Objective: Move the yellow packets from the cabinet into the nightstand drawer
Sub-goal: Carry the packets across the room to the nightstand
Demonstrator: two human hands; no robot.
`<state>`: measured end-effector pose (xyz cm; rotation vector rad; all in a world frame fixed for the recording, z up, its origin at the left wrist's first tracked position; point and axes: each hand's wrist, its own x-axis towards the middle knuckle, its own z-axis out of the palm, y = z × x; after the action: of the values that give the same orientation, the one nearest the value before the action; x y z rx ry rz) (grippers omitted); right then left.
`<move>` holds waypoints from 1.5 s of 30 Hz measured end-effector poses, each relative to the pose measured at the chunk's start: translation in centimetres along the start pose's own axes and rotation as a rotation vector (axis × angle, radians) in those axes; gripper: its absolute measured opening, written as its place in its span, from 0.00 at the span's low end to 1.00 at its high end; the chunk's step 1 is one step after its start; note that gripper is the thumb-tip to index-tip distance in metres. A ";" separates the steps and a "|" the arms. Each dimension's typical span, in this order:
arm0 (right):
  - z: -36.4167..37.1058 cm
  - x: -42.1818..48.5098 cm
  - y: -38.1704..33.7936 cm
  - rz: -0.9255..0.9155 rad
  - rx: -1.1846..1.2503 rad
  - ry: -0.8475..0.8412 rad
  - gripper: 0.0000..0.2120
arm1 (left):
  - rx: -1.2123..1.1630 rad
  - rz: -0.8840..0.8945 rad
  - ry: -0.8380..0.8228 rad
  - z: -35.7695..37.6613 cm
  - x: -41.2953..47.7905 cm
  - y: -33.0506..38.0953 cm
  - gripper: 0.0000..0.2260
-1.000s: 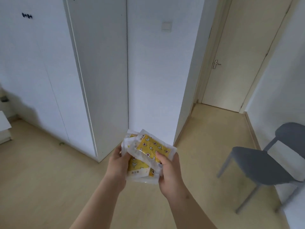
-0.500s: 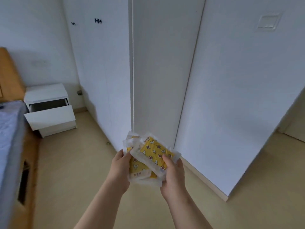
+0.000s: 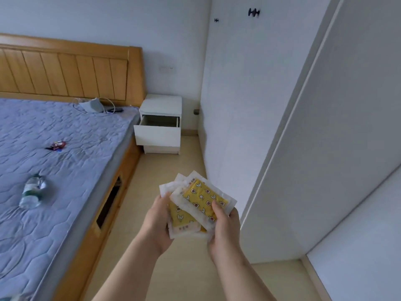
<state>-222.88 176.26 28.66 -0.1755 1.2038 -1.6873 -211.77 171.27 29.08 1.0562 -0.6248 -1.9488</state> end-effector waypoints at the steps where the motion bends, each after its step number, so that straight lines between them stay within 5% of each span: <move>1: 1.8 1.8 0.4 -0.003 -0.014 -0.021 0.08 | -0.024 -0.004 0.010 -0.7 1.7 1.1 0.20; 6: 11.3 9.7 2.1 -0.044 -0.146 -0.127 0.08 | 0.091 0.192 0.074 -3.0 9.9 8.5 0.12; 9: 17.4 14.0 2.8 -0.020 -0.221 -0.223 0.11 | 0.097 0.215 0.137 -4.8 14.7 14.0 0.15; 14: 24.8 20.5 3.1 0.036 -0.307 -0.365 0.13 | 0.068 0.269 0.164 -7.1 22.3 20.7 0.08; 22: 32.0 32.9 3.7 0.223 -0.077 -0.274 0.10 | 0.001 0.203 0.195 -9.5 33.6 25.9 0.09; 45: 54.6 70.4 -0.6 0.037 -0.550 -0.292 0.05 | -0.009 0.071 0.170 -6.4 71.7 43.7 0.15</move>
<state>-223.66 87.15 27.52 -0.7056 1.4061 -1.2119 -210.67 87.19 25.41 1.1637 -0.5512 -1.7774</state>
